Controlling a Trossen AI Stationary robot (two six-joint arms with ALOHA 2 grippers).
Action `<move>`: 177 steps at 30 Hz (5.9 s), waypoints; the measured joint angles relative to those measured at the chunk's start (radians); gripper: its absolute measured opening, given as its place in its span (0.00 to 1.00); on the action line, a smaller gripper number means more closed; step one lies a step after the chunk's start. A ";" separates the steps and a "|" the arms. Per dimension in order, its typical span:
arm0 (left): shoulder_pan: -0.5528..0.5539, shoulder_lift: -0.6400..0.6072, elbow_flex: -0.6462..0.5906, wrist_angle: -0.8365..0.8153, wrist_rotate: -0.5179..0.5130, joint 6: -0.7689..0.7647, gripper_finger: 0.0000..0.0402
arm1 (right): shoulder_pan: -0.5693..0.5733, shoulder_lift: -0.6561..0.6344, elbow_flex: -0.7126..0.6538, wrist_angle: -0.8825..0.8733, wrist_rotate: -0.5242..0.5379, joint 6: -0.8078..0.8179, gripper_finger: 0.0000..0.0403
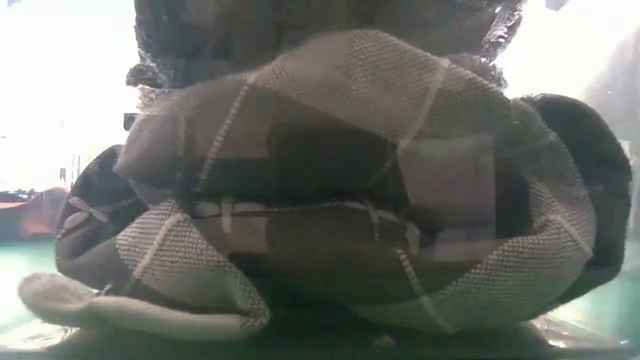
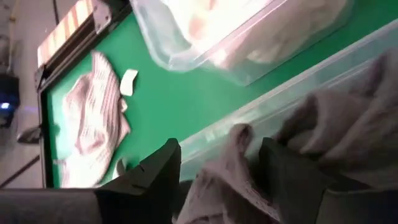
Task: Sort towels by color in basket
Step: Put the dark grey towel into the left transparent bin
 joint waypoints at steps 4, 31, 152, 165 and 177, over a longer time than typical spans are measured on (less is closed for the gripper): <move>0.001 -0.008 0.000 -0.007 -0.044 0.005 0.45 | 0.035 0.008 -0.001 -0.016 0.000 0.029 0.76; -0.024 -0.254 -0.028 -0.434 0.315 -0.091 0.00 | 0.059 0.012 -0.002 -0.020 0.028 0.041 0.76; 0.014 -0.248 -0.261 0.003 0.514 -0.004 0.56 | 0.039 0.009 -0.067 0.049 0.054 0.033 0.76; 0.083 -0.249 -0.395 0.140 0.576 -0.084 0.56 | 0.039 0.009 -0.067 0.049 0.053 0.033 0.76; 0.094 -0.184 -0.358 0.226 0.580 0.070 0.56 | 0.040 0.009 -0.067 0.049 0.054 0.030 0.76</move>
